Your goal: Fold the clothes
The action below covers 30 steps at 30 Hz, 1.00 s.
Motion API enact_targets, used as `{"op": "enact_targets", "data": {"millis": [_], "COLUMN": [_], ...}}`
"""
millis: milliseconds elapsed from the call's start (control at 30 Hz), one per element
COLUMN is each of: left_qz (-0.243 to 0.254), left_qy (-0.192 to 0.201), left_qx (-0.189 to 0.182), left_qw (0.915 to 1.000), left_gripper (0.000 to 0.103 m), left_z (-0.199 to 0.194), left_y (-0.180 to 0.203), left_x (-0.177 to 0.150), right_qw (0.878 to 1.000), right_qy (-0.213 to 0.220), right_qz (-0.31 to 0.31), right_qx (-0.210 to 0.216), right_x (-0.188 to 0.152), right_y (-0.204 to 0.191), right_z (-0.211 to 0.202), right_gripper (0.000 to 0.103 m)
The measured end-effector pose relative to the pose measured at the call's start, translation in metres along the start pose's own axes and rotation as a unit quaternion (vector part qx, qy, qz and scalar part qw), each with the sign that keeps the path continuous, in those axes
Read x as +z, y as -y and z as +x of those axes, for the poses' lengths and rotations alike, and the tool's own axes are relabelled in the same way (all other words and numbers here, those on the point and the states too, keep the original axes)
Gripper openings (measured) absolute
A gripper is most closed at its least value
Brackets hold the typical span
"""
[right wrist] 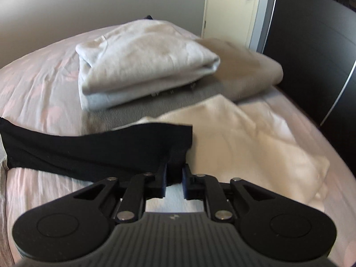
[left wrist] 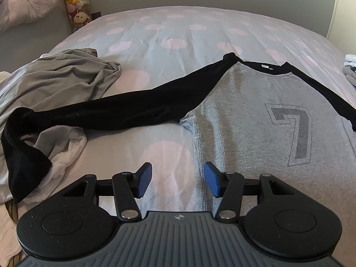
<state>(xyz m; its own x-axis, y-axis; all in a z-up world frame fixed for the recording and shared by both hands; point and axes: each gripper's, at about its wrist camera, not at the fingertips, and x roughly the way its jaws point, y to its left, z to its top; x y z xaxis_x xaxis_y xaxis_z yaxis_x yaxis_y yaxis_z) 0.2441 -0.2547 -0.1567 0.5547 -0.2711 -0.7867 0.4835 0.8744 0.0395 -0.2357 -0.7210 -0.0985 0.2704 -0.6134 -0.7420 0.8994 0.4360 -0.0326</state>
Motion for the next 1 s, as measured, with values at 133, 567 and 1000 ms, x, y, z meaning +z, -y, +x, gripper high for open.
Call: {"op": "enact_targets", "data": {"millis": [133, 567, 1000], "left_qz": [-0.006, 0.005, 0.003], "left_qy": [-0.003, -0.011, -0.007], "left_qx": [0.005, 0.020, 0.006], "left_qw": [1.0000, 0.9997, 1.0000], "left_gripper": [0.050, 0.050, 0.050], "left_z": [0.001, 0.006, 0.009], "left_y": [-0.002, 0.000, 0.001], "left_x": [0.000, -0.003, 0.003], "right_qw": [1.000, 0.992, 0.989], "right_qy": [0.019, 0.030, 0.099], "right_qz": [0.020, 0.114, 0.083], "right_qx": [-0.001, 0.048, 0.072], "right_x": [0.003, 0.033, 0.090], "right_y": [0.013, 0.032, -0.013], "right_z": [-0.014, 0.027, -0.024], "right_gripper": [0.029, 0.041, 0.007]}}
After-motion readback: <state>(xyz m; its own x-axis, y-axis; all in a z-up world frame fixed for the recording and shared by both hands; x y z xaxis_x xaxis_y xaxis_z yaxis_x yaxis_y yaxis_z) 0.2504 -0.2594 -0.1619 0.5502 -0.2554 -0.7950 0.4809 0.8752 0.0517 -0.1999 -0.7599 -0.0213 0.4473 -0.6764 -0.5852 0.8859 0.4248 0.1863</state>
